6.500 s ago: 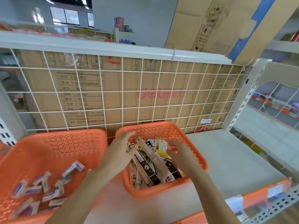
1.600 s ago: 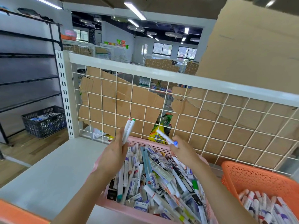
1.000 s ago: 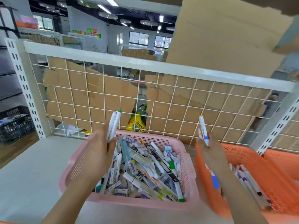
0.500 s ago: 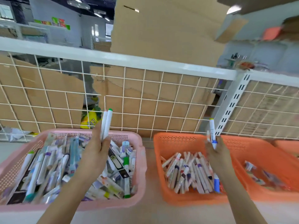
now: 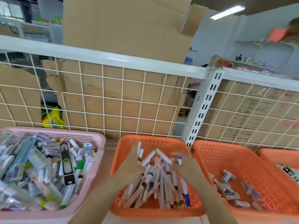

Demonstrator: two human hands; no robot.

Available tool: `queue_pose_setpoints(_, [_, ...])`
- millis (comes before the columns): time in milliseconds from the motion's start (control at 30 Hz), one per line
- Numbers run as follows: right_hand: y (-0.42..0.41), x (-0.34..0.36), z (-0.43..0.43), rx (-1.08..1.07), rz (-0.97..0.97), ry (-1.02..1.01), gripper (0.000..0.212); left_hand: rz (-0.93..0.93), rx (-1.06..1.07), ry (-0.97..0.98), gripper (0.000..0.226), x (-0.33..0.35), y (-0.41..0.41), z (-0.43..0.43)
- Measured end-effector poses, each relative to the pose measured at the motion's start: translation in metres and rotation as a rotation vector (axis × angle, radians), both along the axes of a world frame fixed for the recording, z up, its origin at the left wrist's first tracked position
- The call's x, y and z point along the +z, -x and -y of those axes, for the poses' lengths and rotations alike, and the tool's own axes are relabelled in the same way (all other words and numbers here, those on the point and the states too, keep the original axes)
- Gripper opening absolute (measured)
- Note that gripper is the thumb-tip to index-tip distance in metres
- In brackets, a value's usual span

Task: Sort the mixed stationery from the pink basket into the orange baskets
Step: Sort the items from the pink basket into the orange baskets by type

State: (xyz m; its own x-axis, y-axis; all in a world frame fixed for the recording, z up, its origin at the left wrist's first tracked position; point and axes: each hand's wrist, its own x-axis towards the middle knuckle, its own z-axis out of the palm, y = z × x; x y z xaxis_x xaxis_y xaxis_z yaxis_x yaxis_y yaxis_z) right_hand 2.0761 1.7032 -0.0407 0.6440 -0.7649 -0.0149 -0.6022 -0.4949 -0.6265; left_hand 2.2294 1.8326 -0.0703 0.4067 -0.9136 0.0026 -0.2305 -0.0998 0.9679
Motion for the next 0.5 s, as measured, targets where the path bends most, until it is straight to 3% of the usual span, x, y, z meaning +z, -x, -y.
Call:
queue_pose_setpoints(67, [0.006,0.000,0.003,0.036,0.001,0.024,0.044,0.138,-0.008,-0.137,0.098,-0.007,0.001,0.003])
queue_pose_setpoints(167, [0.012,0.001,0.007,0.055,0.018,0.108,0.048,0.382,0.113,-0.307,0.078,-0.009,0.006,0.006])
queue_pose_setpoints(333, [0.024,0.006,0.008,-0.016,0.179,0.302,0.040,0.577,0.333,-0.033,0.051,0.017,0.015,-0.020])
queue_pose_setpoints(500, [0.033,0.010,0.004,-0.072,0.128,0.367,0.041,0.730,0.570,-0.033,0.055,0.030,-0.006,-0.063])
